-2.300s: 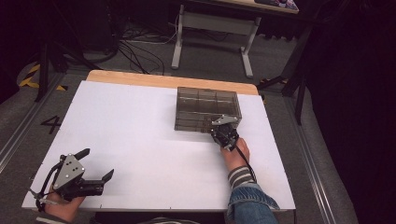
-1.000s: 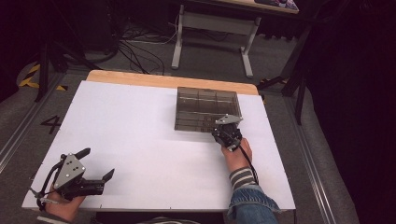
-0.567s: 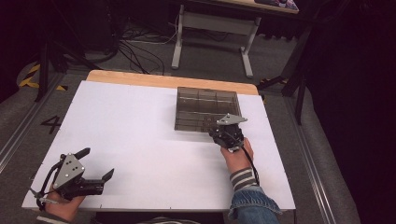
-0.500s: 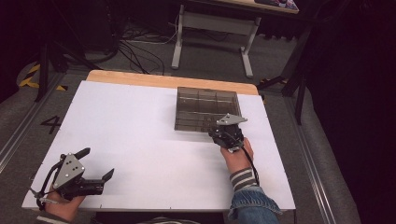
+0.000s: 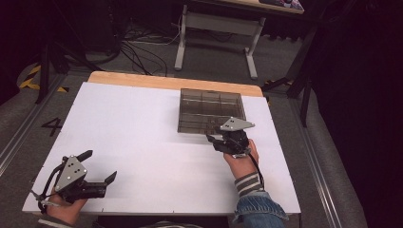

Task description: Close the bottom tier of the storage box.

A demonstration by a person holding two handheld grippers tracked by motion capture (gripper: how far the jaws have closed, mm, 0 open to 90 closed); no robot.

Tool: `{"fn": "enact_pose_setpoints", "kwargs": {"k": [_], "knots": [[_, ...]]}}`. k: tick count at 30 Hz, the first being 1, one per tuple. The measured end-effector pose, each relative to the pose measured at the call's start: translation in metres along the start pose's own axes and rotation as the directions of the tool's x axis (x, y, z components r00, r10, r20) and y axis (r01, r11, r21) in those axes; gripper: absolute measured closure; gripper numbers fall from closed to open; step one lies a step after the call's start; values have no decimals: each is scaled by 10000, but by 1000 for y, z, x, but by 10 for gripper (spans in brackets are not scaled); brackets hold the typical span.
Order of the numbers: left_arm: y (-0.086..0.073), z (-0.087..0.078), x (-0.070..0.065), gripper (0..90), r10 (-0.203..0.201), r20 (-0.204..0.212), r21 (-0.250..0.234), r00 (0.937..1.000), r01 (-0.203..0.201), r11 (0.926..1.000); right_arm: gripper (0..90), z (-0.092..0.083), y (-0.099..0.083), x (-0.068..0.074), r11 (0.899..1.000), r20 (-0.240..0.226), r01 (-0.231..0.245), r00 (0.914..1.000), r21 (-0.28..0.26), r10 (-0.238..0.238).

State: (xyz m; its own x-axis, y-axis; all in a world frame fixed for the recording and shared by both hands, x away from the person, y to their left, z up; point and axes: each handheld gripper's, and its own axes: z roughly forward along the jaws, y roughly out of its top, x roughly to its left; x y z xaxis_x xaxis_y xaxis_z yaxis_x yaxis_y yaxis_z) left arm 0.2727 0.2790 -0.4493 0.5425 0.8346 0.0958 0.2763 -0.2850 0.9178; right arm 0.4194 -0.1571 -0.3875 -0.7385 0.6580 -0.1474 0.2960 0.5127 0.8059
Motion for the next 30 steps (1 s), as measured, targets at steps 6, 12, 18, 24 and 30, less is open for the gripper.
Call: {"fn": "enact_pose_setpoints", "kwargs": {"k": [6, 12, 18, 24, 30], "knots": [[1, 1, 0, 4, -15, 79, 9, 10000, 15, 10000, 368, -13, 1, 4, 9985, -722, 20, 9974, -548, -60], [1, 2, 1, 4, -8, 117, -23, 9999, 8, 10000, 224, -24, -1, 6, 9962, -1086, 95, 9939, -866, -189], [2, 3, 1, 4, 67, 134, -47, 9999, -66, 10000, 59, -33, -8, 6, 9938, -1474, -42, 9890, -1115, -123], [2, 3, 1, 4, 80, 164, -51, 9998, -79, 10000, 4, -45, -20, 5, 9862, -1532, -152, 9881, -1649, -104], [3, 4, 1, 4, 70, 169, -60, 9998, -69, 10000, 4, -51, -37, 3, 9836, -1624, -344, 9867, -1770, 53]]}}
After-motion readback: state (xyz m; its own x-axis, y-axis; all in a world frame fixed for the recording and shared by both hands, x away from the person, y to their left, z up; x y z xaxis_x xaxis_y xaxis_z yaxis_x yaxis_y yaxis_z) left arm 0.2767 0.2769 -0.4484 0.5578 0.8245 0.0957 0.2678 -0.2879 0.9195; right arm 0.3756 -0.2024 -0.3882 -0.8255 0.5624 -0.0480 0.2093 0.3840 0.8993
